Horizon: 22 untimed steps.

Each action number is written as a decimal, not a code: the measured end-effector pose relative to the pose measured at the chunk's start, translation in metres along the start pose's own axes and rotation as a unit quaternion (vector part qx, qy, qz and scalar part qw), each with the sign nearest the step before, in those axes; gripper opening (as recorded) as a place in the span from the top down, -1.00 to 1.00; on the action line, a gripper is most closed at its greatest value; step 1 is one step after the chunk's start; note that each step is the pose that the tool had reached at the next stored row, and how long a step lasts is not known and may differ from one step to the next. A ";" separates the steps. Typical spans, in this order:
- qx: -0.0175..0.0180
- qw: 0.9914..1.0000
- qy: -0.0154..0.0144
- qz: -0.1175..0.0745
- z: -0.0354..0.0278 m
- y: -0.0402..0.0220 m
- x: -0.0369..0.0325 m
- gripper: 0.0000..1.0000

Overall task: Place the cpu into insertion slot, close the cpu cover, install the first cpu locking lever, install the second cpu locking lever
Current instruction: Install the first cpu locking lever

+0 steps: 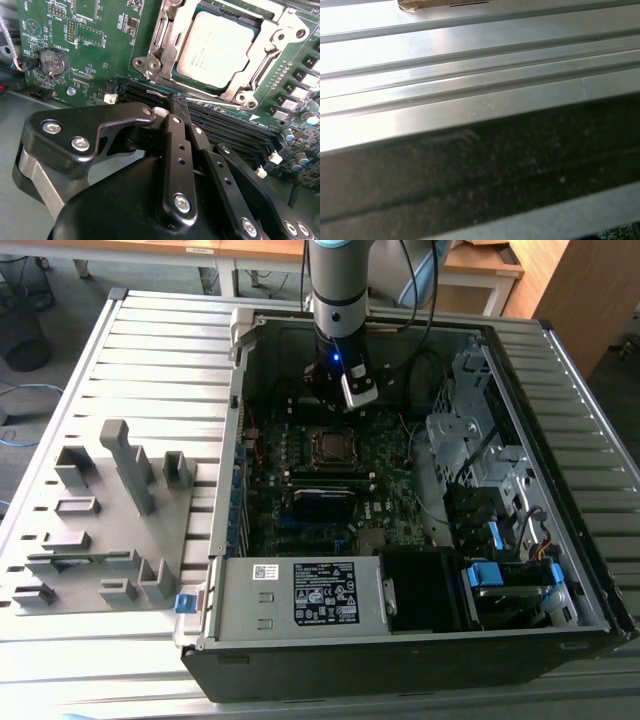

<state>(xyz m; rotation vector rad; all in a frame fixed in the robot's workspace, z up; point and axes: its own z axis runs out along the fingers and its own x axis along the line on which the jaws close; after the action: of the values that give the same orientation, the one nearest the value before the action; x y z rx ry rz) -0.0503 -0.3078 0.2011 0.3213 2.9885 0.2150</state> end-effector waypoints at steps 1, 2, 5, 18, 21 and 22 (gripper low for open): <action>0.000 1.000 -0.001 0.000 -0.0001 -0.0001 0.0002 0.80; -0.001 1.000 -0.001 0.000 -0.0001 -0.0002 0.0005 0.80; -0.002 1.000 -0.004 0.000 -0.0002 -0.0004 0.0018 0.80; -0.004 1.000 -0.012 -0.001 -0.0007 -0.0021 0.0093 0.80; -0.004 1.000 -0.012 -0.002 -0.0004 -0.0022 0.0095 0.80; -0.004 1.000 -0.012 -0.001 -0.0003 -0.0023 0.0095 0.80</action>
<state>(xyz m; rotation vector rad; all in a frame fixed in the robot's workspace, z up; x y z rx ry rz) -0.0600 -0.3079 0.1999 0.3162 2.9627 0.2221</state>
